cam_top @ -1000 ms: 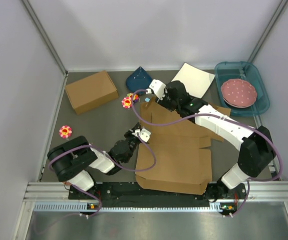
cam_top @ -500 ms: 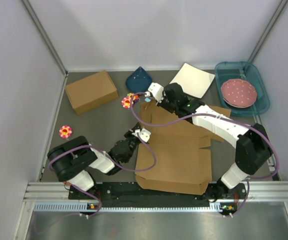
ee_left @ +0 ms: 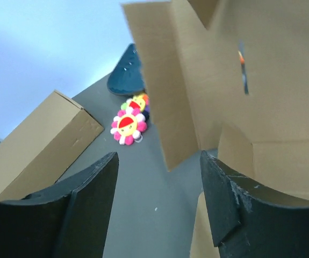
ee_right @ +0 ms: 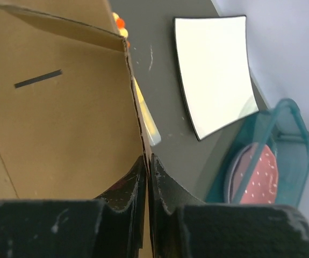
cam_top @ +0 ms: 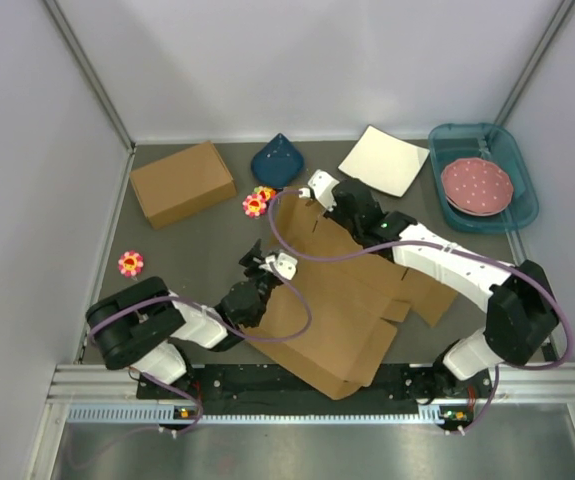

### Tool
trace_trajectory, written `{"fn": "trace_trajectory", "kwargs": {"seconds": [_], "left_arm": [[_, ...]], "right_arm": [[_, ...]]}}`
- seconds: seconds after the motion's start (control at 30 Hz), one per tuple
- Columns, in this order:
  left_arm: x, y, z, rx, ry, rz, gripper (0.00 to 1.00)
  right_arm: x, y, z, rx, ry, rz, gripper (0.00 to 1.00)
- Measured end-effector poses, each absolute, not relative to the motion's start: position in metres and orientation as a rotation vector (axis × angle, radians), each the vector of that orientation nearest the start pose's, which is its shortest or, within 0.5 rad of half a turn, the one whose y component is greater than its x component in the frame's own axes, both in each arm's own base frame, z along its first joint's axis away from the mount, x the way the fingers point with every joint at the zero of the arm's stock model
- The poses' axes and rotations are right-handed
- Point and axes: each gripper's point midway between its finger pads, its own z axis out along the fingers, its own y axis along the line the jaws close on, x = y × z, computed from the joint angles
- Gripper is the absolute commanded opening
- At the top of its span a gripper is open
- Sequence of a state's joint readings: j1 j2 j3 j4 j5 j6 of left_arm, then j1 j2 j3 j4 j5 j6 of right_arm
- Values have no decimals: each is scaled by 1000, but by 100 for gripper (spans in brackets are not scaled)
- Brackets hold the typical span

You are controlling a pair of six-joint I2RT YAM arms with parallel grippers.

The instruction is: Fold the paper box

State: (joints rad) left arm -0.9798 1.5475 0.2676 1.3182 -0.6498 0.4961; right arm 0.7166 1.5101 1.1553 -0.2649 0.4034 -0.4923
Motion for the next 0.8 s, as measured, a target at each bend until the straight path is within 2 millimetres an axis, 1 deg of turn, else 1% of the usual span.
{"fn": "trace_trajectory", "kwargs": {"seconds": [0.07,0.13,0.23,0.3,0.37,0.57,0.67,0.73,0.8], "left_arm": [[292,-216,144,534,1415,87,72],[293,-212,165,429,1405,44,74],[294,-208,197,290,1393,-26,74],[292,-205,211,227,1391,-71,74],[289,-200,218,179,1396,-107,73],[286,-187,220,70,1442,-187,71],[291,-172,216,-28,1476,-232,70],[299,-159,210,-104,1505,-265,70],[308,-145,199,-174,1536,-296,69]], "right_arm": [[365,206,189,-1010,1884,-356,0],[358,208,192,-998,1869,-402,0],[347,214,193,-1000,1831,-468,0],[341,217,192,-1004,1808,-503,0],[335,217,191,-1002,1794,-529,0],[327,211,195,-965,1751,-597,0],[321,209,195,-980,1706,-636,0],[317,208,193,-992,1675,-655,0],[313,206,192,-1000,1645,-666,0]]}}
